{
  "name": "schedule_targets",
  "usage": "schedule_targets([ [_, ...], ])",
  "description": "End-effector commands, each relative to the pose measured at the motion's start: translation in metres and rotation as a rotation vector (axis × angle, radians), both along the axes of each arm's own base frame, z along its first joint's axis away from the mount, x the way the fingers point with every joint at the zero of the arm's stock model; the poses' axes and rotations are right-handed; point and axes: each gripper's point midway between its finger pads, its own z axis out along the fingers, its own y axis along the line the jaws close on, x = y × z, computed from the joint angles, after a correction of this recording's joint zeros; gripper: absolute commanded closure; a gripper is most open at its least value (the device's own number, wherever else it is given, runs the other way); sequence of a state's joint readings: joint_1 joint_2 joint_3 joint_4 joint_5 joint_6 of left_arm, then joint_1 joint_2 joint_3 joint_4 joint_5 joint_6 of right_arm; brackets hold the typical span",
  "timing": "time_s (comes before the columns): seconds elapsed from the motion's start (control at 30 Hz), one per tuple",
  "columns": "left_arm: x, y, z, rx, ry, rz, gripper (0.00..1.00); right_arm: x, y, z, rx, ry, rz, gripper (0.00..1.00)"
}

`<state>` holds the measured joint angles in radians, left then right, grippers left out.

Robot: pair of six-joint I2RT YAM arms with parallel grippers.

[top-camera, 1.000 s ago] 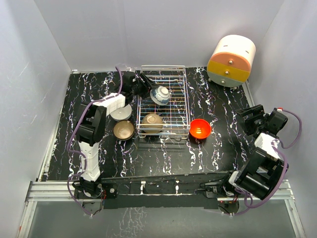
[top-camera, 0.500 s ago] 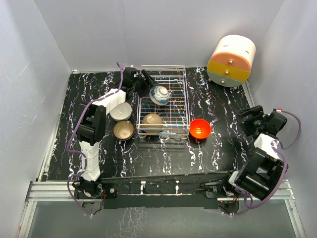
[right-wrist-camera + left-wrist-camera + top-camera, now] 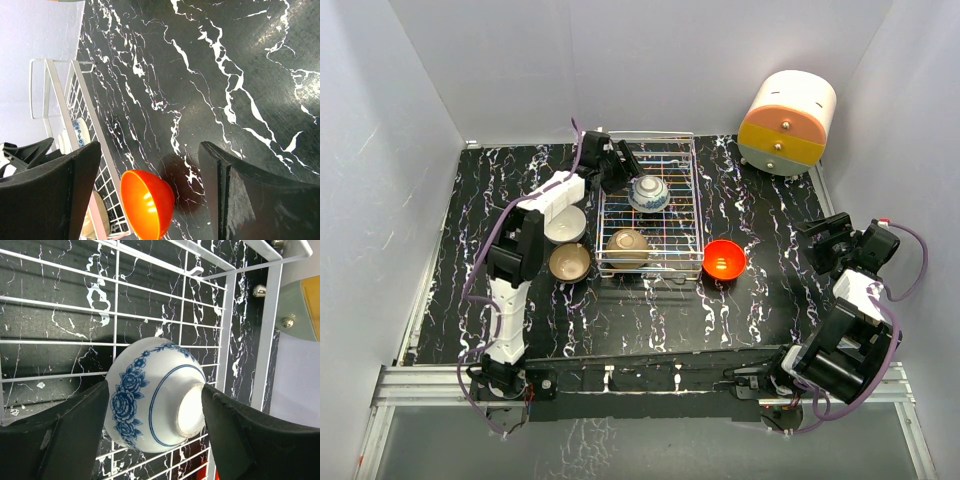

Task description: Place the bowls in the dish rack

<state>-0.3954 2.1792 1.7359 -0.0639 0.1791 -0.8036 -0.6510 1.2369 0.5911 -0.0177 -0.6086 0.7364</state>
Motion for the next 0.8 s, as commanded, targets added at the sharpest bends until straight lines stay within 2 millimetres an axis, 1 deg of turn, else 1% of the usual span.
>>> schedule_targets([
  [0.0,0.000,0.000,0.003,0.053,-0.011,-0.022,0.27,0.007,-0.009,0.018,-0.050,-0.072,-0.003,0.19],
  [0.07,-0.001,-0.002,0.006,0.067,-0.026,-0.032,0.27,0.007,-0.009,0.019,-0.049,-0.073,-0.003,0.19],
  [0.17,-0.005,-0.007,0.023,0.104,-0.074,-0.057,0.27,0.008,-0.009,0.019,-0.047,-0.073,-0.001,0.19],
  [0.2,-0.007,-0.008,0.032,0.118,-0.096,-0.069,0.27,0.008,-0.009,0.019,-0.049,-0.074,-0.001,0.19],
  [0.3,-0.019,-0.014,0.050,0.173,-0.153,-0.119,0.27,0.007,-0.008,0.017,-0.048,-0.073,0.001,0.19],
  [0.4,-0.036,-0.024,0.062,0.237,-0.204,-0.190,0.27,0.007,-0.008,0.015,-0.048,-0.071,0.000,0.19],
  [0.47,-0.050,-0.030,0.063,0.302,-0.223,-0.243,0.27,0.006,-0.007,0.014,-0.047,-0.069,0.002,0.19],
  [0.57,-0.067,-0.032,0.056,0.369,-0.212,-0.277,0.27,0.006,-0.008,0.013,-0.047,-0.068,0.001,0.19],
  [0.63,-0.071,-0.028,0.048,0.396,-0.198,-0.278,0.27,0.006,-0.007,0.013,-0.046,-0.067,0.001,0.19],
  [0.77,-0.074,-0.018,0.034,0.455,-0.166,-0.266,0.28,0.005,-0.006,0.012,-0.044,-0.068,0.003,0.19],
])
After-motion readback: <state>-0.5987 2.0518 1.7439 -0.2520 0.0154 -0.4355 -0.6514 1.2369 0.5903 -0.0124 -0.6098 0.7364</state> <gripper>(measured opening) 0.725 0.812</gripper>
